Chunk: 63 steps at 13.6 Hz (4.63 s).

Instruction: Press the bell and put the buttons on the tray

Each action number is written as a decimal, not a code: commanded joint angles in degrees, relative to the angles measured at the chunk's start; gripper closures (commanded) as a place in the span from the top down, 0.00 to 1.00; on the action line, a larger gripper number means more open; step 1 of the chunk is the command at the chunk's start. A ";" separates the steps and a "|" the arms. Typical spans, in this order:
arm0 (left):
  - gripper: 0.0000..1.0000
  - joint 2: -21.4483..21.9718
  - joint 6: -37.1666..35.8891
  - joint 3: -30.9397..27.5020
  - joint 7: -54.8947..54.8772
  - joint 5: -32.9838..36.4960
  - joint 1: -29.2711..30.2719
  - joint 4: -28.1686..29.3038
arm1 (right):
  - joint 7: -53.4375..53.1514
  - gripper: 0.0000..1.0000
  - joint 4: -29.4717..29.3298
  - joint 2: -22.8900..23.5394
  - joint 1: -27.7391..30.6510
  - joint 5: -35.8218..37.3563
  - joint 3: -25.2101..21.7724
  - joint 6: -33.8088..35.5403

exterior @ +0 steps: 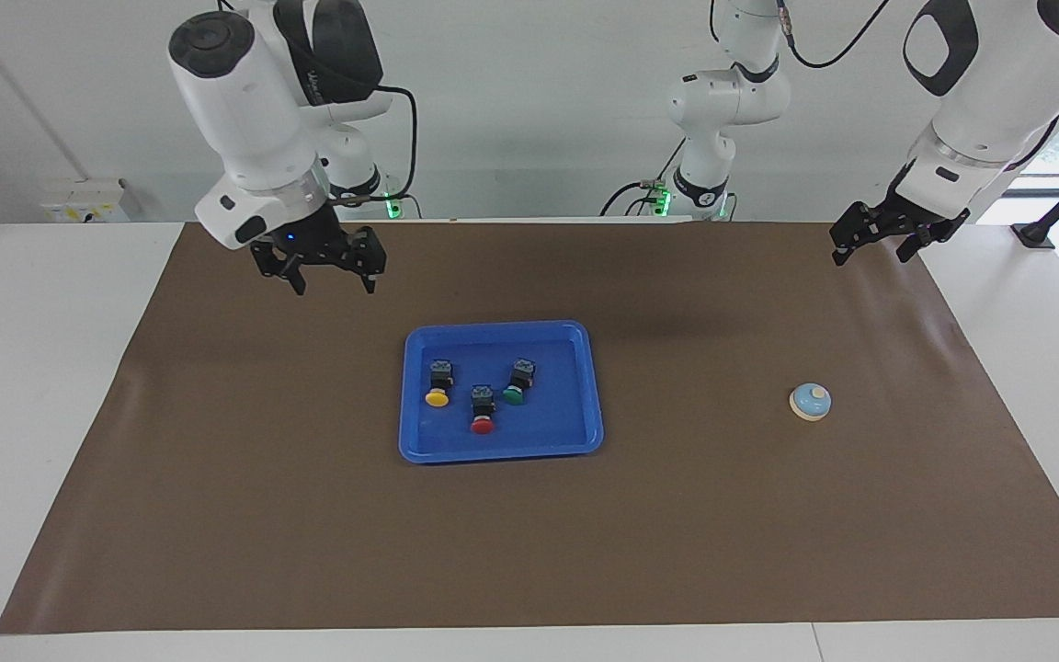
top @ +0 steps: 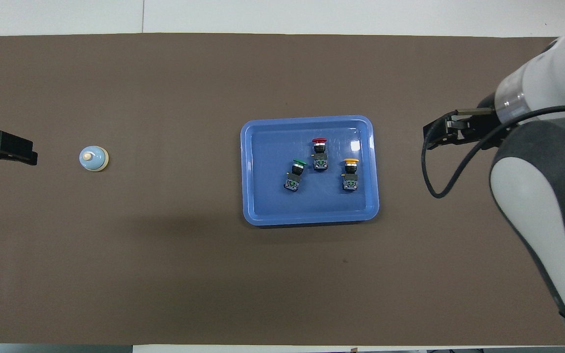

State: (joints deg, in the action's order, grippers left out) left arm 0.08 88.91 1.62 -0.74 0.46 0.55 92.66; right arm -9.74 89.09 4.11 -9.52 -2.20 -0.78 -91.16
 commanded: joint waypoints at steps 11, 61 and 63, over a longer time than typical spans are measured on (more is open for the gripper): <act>1.00 1.50 -1.47 0.05 -0.23 -0.72 -0.63 1.38 | 8.24 1.00 1.70 -4.47 9.78 0.62 0.69 4.94; 1.00 2.55 2.75 -0.91 -0.66 -0.54 0.95 5.43 | 11.67 1.00 1.78 -4.55 9.61 2.46 0.87 5.20; 1.00 2.82 3.54 -0.91 -1.19 -0.54 0.86 6.47 | 11.67 1.00 1.78 -4.55 9.52 2.46 0.87 5.20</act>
State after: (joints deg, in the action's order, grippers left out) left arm 1.41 92.69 1.47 -0.70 0.45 2.18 98.03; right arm 0.89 89.34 1.07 -0.58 0.42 -0.25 -86.09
